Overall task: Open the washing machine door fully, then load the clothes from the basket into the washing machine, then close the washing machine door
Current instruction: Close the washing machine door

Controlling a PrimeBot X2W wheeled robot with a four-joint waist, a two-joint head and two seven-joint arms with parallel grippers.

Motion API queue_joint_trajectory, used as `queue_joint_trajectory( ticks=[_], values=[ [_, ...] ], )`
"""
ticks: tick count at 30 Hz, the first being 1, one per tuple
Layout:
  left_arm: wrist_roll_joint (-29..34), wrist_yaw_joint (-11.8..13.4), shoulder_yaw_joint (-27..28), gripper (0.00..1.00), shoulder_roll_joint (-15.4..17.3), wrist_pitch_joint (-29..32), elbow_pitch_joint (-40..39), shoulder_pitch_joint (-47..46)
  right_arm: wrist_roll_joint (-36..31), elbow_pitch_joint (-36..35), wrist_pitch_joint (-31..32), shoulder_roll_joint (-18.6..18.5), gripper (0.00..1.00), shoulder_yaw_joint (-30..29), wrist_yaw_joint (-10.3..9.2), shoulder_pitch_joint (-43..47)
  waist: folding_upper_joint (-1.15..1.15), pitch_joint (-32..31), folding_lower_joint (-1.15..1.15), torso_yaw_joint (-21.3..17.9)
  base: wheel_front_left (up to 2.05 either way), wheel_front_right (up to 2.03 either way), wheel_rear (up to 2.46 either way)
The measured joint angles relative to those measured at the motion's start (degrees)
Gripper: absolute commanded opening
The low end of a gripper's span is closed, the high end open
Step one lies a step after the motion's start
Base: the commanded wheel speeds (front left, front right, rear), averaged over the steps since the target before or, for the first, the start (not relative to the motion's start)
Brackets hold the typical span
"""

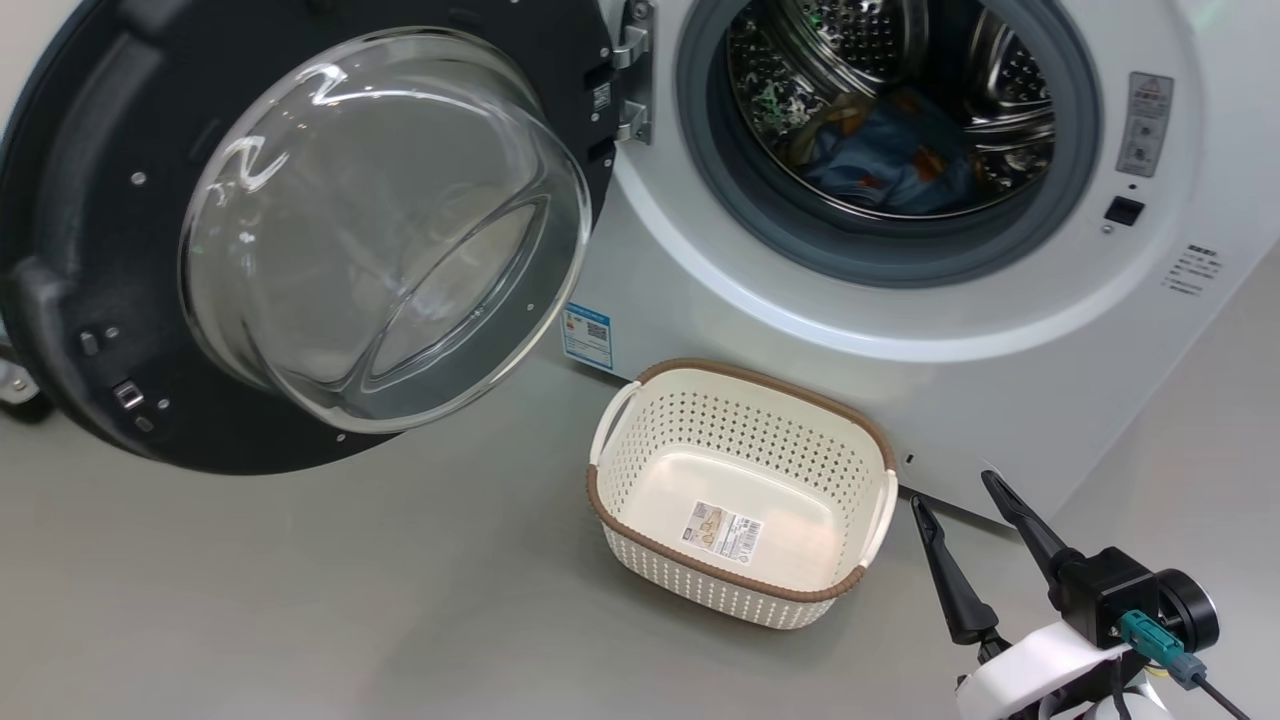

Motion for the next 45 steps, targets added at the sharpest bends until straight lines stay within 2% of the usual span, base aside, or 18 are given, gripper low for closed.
queue_joint_trajectory(
  ticks=[6,18,26,45],
  values=[
    [-0.7,1.1,1.5,0.0,3.6,2.4,4.9,-2.4,0.0,0.2,0.0,-0.5,1.0,0.3,0.0,0.1,0.0,-0.1,0.0,-2.7,0.0,0.0,0.0],
    [-3.3,1.8,3.2,0.0,7.7,6.0,12.1,-5.1,0.0,-0.1,0.0,-1.6,1.0,-0.7,0.0,1.1,0.0,0.8,0.0,-8.1,0.0,0.0,0.0],
    [-4.6,1.8,2.3,0.0,8.5,8.5,15.0,-8.1,0.0,-1.2,0.0,-2.5,1.0,-2.3,0.0,1.1,0.0,4.3,0.0,-9.5,0.0,0.0,0.0],
    [-8.3,0.5,1.2,0.0,9.5,14.0,20.3,-12.8,-0.1,-1.5,0.0,-3.0,1.0,-2.1,0.0,0.2,0.0,8.5,0.0,-9.6,0.0,0.0,0.0]
  ],
)
